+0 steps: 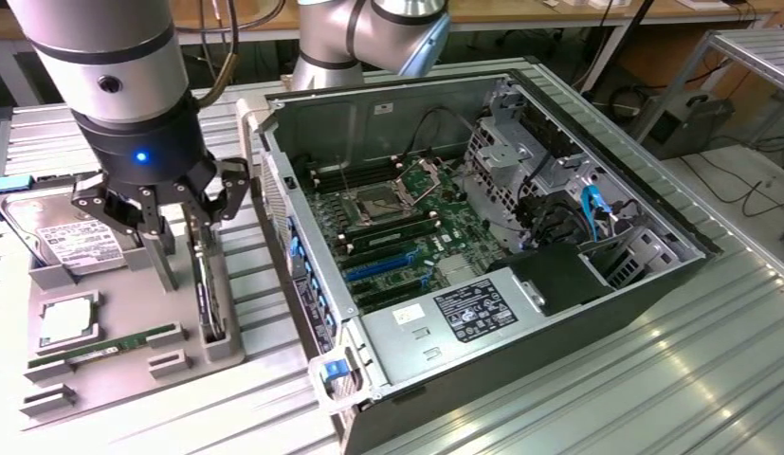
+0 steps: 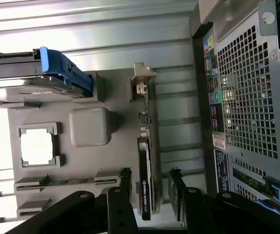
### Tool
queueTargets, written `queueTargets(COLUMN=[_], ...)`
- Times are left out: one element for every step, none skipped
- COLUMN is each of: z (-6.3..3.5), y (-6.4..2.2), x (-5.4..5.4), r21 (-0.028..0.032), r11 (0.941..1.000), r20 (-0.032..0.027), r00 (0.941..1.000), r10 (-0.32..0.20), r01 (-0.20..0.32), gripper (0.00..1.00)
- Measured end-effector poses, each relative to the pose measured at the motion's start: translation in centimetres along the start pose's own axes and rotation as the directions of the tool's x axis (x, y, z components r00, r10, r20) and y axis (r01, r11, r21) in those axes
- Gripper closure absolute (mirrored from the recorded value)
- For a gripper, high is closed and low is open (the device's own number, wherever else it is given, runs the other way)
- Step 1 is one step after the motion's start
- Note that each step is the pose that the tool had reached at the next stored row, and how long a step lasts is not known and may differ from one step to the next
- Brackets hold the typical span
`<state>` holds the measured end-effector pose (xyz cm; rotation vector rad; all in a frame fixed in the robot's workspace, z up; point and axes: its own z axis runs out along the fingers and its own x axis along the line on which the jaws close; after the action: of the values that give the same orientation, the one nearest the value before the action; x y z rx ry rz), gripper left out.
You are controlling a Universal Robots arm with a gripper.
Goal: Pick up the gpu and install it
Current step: 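Pick up the gpu and move the gpu toward the slot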
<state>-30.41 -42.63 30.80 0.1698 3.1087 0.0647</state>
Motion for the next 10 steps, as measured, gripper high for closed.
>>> queueTargets(z=[0.21, 0.71, 0.95, 1.15, 1.5, 1.72, 1.95, 2.17, 2.45, 2.8], y=[-0.02, -0.06, -0.07, -0.08, -0.09, -0.1, -0.11, -0.12, -0.13, -0.15], x=[0.0, 0.0, 0.1, 0.1, 0.1, 0.1, 0.1, 0.1, 0.1, 0.1], r21=[0.0, 0.0002, 0.0003, 0.0003, 0.0004, 0.0005, 0.0005, 0.0005, 0.0006, 0.0006], r11=[1.0, 1.0, 1.0, 0.9999, 0.9998, 0.9998, 0.9998, 0.9998, 0.9998, 0.9997], r20=[0.0, 0.0002, 0.0003, 0.0005, 0.0008, 0.0008, 0.0009, 0.0009, 0.0009, 0.001], r00=[1.0, 1.0, 1.0, 0.9999, 0.9998, 0.9998, 0.9998, 0.9998, 0.9998, 0.9997], r10=[0.001, 0.006, 0.01, 0.013, 0.018, 0.02, 0.021, 0.021, 0.022, 0.023], r01=[-0.001, -0.006, -0.01, -0.013, -0.018, -0.02, -0.021, -0.021, -0.022, -0.023], gripper=[0.56, 0.56, 0.56, 0.56, 0.56, 0.56, 0.56, 0.56, 0.56, 0.56])
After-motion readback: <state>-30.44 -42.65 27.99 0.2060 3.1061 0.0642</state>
